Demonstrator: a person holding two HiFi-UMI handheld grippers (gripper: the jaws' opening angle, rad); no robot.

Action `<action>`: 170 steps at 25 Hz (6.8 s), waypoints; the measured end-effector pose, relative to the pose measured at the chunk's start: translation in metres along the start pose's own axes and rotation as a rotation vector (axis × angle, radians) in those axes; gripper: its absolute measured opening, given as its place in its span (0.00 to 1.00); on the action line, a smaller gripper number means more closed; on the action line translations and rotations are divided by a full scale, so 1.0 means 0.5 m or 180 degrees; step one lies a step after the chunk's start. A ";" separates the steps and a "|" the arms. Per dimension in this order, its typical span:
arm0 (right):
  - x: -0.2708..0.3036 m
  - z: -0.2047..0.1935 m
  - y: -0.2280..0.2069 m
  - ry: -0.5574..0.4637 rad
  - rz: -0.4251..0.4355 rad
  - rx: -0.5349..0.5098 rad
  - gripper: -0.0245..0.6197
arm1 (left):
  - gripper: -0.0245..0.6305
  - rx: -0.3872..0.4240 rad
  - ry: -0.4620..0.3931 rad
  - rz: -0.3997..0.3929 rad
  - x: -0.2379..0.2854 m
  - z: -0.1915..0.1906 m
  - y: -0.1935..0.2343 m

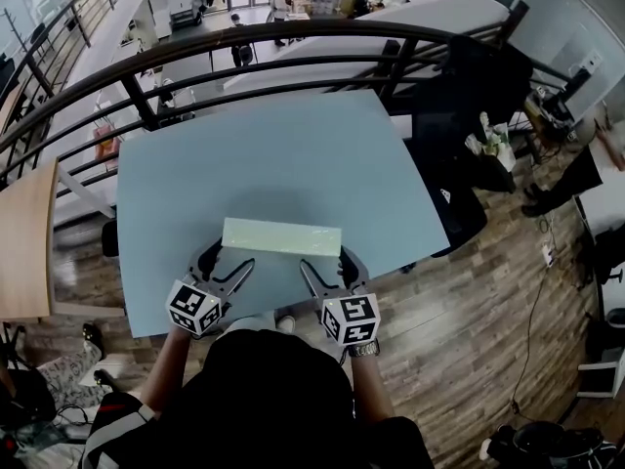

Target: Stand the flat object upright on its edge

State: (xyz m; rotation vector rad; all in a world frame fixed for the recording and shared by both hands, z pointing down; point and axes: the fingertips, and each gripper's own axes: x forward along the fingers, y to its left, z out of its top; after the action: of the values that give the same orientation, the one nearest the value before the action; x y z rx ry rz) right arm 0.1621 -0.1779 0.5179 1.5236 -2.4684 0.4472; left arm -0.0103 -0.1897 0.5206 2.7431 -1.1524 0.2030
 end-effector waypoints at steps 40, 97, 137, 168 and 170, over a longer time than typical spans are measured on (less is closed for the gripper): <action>0.048 0.029 -0.027 -0.0058 -0.0098 0.0009 0.55 | 0.53 -0.0069 -0.0144 0.0213 0.027 0.020 0.041; -0.055 -0.043 0.158 -0.0020 -0.0155 0.0214 0.05 | 0.04 -0.0144 -0.0401 0.0643 -0.190 0.021 0.001; -0.208 -0.020 0.477 -0.0243 0.0432 0.0052 0.05 | 0.04 -0.0136 -0.0688 0.0978 -0.479 0.028 -0.108; -0.199 -0.040 0.516 -0.0129 0.0589 -0.0055 0.05 | 0.04 -0.0182 -0.0592 0.1139 -0.510 -0.009 -0.108; -0.200 -0.041 0.515 -0.0127 0.0587 -0.0046 0.05 | 0.04 -0.0211 -0.0579 0.1128 -0.507 -0.013 -0.110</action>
State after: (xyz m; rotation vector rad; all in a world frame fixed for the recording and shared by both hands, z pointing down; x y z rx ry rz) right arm -0.0233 0.0211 0.4664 1.3174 -2.6490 0.4319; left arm -0.1473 0.0259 0.4745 2.5222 -1.6580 -0.0454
